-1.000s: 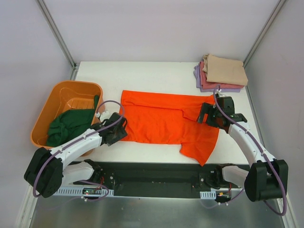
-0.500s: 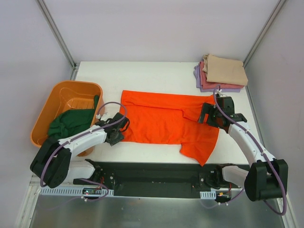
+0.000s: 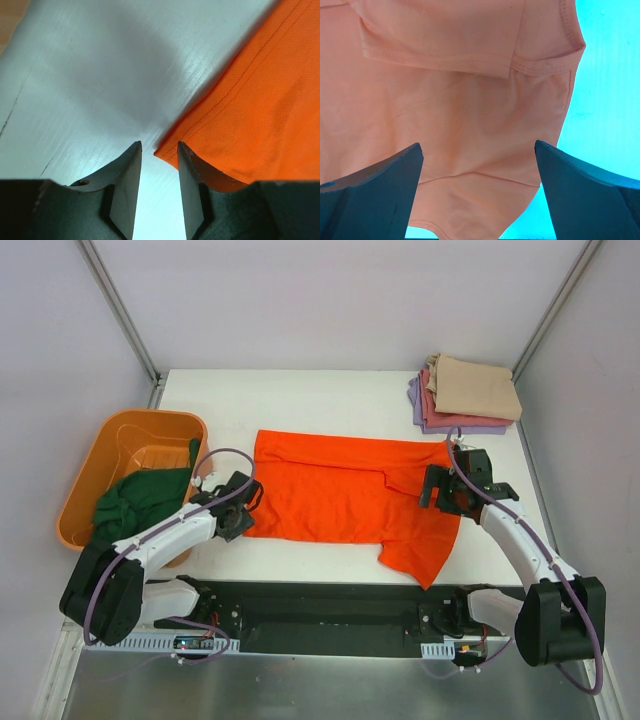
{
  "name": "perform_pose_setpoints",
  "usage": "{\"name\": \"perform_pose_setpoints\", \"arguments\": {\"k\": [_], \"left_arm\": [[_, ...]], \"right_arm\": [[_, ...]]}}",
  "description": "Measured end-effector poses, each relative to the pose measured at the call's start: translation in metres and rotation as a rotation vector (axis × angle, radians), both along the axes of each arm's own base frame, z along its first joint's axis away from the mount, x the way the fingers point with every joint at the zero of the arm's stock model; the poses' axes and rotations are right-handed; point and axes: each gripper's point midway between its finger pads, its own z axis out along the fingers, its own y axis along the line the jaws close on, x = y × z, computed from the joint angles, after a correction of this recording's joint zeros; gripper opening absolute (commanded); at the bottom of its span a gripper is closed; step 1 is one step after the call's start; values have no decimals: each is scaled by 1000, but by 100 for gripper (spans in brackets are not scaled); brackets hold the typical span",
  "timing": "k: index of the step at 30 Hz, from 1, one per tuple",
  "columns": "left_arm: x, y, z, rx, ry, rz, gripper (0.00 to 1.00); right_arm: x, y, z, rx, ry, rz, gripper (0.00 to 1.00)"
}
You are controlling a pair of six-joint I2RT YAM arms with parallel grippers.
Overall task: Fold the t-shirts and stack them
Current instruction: Grap the side of the flattened tshirt closest away from the robot with both arms
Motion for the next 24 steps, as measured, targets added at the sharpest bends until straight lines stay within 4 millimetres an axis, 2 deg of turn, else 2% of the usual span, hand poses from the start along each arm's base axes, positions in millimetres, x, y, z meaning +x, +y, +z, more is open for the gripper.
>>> {"name": "perform_pose_setpoints", "arguments": {"k": [7,11,12,15,16,22,24], "left_arm": [[6,-6,3,-36,-20,-17,35],[7,-9,-5,-35,2,-26,32],[6,-9,-8,-31,14,-26,30],[8,-10,-11,-26,22,-28,5],[9,-11,-11,-27,22,-28,0],[15,-17,-11,-45,10,-46,0],[16,-17,-11,-43,10,-56,0]], "right_arm": [[0,-3,-2,-18,7,3,96],[0,-3,-2,-21,6,2,96],[0,-3,-2,-21,6,2,96],[-1,-3,-3,-22,7,5,96],[-2,-4,-3,-22,8,4,96],[-14,-1,0,-17,10,20,97],[-25,9,1,-21,22,69,99]]}}
